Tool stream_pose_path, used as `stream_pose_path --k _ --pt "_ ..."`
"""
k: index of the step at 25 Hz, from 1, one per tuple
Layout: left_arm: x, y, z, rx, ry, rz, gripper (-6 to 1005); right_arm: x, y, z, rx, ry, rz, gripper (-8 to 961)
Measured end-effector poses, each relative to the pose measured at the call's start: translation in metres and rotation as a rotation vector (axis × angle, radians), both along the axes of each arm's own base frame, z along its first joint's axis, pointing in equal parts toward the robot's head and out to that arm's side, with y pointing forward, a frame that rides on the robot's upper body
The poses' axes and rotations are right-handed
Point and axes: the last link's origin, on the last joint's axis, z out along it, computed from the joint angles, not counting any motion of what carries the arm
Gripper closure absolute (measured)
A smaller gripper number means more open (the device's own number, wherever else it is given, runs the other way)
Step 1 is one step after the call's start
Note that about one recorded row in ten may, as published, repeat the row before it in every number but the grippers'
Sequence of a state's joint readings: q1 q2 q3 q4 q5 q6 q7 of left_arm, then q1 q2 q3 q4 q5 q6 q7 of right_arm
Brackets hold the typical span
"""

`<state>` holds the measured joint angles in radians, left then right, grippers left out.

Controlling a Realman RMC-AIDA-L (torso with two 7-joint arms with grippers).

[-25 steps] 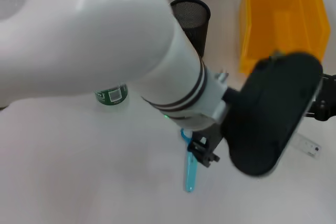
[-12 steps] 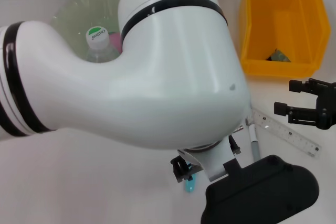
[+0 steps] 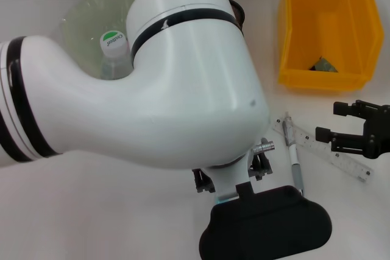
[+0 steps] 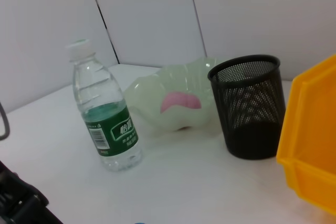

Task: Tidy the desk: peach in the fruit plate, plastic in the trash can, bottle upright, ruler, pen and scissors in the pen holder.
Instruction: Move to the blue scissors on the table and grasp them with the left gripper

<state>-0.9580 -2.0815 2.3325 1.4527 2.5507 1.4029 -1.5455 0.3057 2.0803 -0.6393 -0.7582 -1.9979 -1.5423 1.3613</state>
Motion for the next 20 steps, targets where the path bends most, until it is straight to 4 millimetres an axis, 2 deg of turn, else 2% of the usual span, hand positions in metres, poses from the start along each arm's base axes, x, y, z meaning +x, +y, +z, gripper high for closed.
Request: stream_pose_path --k 7,20 --pt "-0.0057 0.0009 -0.0013 -0.01 0.018 -0.028 212 0.0017 -0.0039 -0.0057 -0.012 0.015 -0.01 111" --pt "-0.0007 0.0066 0.003 0.007 0.005 -0.048 214 -0.0012 -0.0032 -0.011 -0.022 0.036 -0.004 112"
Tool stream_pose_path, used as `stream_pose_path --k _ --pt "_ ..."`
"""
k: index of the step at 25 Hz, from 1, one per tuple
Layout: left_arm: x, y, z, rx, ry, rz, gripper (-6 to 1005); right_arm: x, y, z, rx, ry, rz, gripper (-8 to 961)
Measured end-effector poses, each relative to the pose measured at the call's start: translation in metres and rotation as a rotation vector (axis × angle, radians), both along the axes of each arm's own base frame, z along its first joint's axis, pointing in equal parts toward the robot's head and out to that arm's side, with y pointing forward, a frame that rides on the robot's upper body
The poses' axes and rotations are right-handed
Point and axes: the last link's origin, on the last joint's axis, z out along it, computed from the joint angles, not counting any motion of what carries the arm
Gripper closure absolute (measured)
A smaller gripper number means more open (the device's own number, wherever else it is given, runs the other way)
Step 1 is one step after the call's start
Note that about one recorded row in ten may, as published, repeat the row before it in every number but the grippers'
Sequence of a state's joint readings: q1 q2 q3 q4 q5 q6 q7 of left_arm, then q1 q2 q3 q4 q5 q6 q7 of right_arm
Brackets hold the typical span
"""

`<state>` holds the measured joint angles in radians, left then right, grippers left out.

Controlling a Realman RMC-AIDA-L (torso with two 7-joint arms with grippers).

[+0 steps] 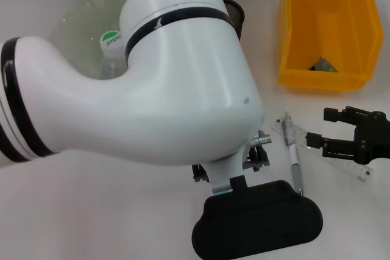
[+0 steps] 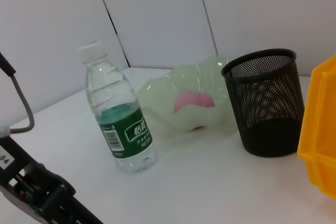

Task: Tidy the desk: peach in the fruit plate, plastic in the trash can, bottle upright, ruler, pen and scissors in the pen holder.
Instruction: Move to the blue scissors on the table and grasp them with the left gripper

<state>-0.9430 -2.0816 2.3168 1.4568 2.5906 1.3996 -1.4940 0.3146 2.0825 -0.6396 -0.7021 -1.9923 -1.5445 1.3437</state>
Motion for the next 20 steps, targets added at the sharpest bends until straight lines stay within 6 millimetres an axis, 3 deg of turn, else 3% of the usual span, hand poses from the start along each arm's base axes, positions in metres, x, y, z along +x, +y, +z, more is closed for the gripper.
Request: stream_pose_path --k 20 --pt "0.012 0.011 0.006 -0.033 -0.017 0.012 217 -0.001 -0.002 -0.005 -0.007 0.027 -0.007 111"
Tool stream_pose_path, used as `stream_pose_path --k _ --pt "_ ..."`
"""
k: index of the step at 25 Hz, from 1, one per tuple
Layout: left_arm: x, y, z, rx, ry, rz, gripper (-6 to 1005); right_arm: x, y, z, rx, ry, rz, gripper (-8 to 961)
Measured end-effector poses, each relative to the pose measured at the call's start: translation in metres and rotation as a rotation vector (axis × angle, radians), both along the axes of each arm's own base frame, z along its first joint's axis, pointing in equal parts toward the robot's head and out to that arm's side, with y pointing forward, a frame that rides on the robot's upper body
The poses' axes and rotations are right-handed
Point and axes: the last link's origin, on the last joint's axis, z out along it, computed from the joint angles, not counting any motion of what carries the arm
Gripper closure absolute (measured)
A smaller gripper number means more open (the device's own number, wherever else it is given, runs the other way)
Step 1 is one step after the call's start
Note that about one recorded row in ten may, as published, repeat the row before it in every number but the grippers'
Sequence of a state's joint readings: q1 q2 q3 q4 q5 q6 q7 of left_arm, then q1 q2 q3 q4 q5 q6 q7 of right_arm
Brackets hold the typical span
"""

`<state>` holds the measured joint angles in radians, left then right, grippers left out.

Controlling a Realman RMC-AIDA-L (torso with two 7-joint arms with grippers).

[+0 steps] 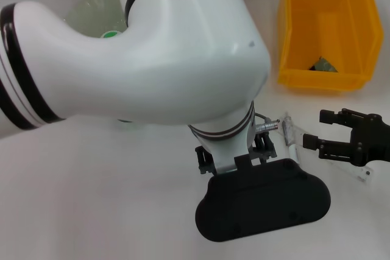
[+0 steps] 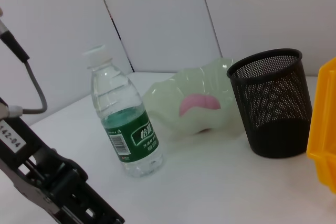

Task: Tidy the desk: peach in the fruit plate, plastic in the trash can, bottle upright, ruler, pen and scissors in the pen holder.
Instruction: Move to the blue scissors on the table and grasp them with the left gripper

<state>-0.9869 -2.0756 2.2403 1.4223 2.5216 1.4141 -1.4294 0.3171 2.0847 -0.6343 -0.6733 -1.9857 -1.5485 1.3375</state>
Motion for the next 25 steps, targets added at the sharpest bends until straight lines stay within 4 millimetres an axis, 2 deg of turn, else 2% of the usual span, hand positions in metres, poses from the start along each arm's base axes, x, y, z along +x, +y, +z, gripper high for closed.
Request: stream_pose_path --k 16,25 --pt "0.0048 0.0058 0.0038 -0.044 -0.01 0.004 219 -0.0021 0.0026 -0.0039 -0.002 0.008 0.005 111" --pt "0.0004 0.0072 -0.0034 -0.096 0.047 -0.011 220 -0.0007 0.0028 -0.0038 0.004 0.003 0.0 112"
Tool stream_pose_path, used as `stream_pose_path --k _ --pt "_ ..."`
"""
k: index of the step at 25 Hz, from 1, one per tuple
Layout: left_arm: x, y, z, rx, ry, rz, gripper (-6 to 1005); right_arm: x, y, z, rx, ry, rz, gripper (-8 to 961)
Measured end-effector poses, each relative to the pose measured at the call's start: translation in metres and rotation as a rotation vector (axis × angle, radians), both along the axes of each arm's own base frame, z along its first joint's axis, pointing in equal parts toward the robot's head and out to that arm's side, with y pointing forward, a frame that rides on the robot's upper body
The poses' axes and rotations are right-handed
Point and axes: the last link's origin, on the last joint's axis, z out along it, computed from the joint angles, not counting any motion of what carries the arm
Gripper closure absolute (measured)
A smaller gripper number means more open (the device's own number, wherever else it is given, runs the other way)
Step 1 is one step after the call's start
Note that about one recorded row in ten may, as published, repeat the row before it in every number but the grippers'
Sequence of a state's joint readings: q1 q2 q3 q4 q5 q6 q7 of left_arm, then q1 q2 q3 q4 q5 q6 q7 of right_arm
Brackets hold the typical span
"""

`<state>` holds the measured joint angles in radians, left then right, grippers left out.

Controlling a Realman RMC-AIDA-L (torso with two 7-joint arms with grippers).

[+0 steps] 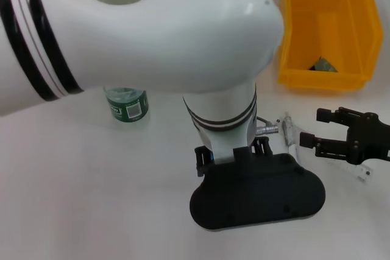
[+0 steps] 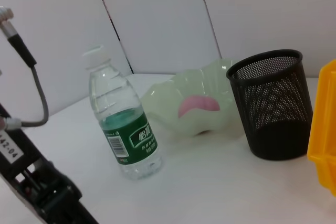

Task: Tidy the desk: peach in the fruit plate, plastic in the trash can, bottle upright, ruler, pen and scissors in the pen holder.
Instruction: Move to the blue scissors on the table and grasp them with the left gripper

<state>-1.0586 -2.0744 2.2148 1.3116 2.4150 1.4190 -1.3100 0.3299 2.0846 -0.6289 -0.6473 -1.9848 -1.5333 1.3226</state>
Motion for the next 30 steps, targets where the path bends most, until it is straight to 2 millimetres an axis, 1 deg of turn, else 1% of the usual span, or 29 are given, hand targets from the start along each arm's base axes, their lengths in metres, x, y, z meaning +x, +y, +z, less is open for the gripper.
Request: stream_pose_path --k 5,11,23,30 --pt "0.0 -0.001 -0.002 -0.026 0.024 -0.019 221 0.001 -0.001 0.0 -0.001 0.001 -0.004 112" --pt "-0.006 -0.005 -0.004 -0.062 0.044 -0.026 222 0.001 -0.002 -0.003 -0.009 0.013 -0.012 112" --pt "-0.01 -0.009 -0.009 -0.106 0.052 -0.058 223 0.003 -0.006 -0.005 -0.015 0.017 -0.021 111" --pt "-0.015 -0.006 -0.011 -0.115 0.058 -0.065 224 0.002 -0.006 -0.006 -0.02 0.015 -0.018 111"
